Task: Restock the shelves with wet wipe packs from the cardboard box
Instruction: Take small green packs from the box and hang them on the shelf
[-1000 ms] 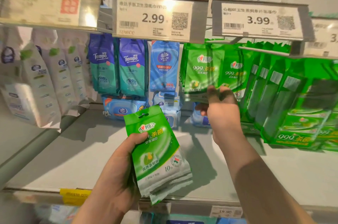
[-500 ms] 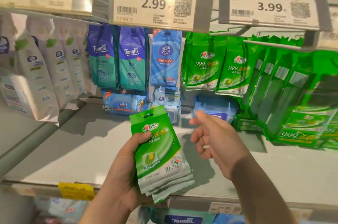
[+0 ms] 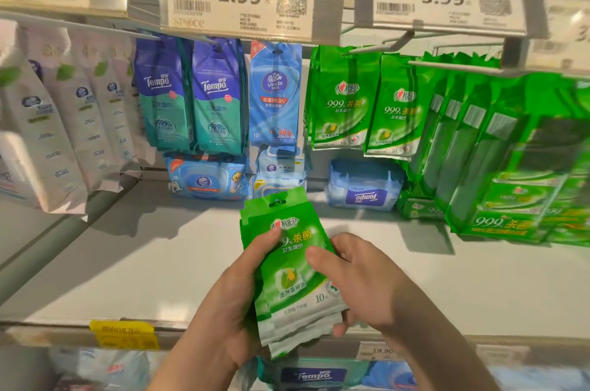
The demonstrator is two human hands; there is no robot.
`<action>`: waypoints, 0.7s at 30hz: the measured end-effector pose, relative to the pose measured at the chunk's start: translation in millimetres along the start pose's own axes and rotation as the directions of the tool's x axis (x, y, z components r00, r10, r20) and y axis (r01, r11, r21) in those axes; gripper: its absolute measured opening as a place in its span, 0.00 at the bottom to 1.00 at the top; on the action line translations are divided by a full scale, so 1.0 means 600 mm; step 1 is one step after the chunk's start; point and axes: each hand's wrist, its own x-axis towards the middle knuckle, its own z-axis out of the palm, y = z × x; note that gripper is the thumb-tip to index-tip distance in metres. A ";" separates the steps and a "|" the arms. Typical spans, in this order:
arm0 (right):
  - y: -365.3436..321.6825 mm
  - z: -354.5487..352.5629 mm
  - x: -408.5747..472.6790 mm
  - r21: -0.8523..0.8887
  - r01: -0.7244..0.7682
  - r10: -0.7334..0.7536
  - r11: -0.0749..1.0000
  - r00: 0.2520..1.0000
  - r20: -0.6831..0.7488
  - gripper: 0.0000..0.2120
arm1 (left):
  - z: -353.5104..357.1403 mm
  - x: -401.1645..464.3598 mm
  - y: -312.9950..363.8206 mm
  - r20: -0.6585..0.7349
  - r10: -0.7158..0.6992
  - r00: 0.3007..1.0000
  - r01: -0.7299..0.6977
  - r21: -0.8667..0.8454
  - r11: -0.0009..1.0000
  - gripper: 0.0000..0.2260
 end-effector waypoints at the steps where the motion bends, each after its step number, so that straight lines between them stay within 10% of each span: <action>1: 0.004 -0.001 0.000 0.038 -0.007 0.008 0.999 1.000 -0.006 0.13 | 0.005 -0.003 -0.004 -0.010 -0.102 0.995 0.102 -0.055 0.993 0.27; 12: 0.026 -0.037 -0.013 0.290 0.287 -0.159 0.913 0.905 -0.395 0.13 | -0.006 0.025 -0.008 -0.083 -0.180 0.980 0.169 -0.126 0.978 0.10; 21: -0.019 -0.075 -0.072 0.102 0.730 -0.588 0.676 0.618 -0.522 0.12 | 0.010 0.033 0.003 -0.138 -0.102 0.985 0.089 -0.097 0.991 0.11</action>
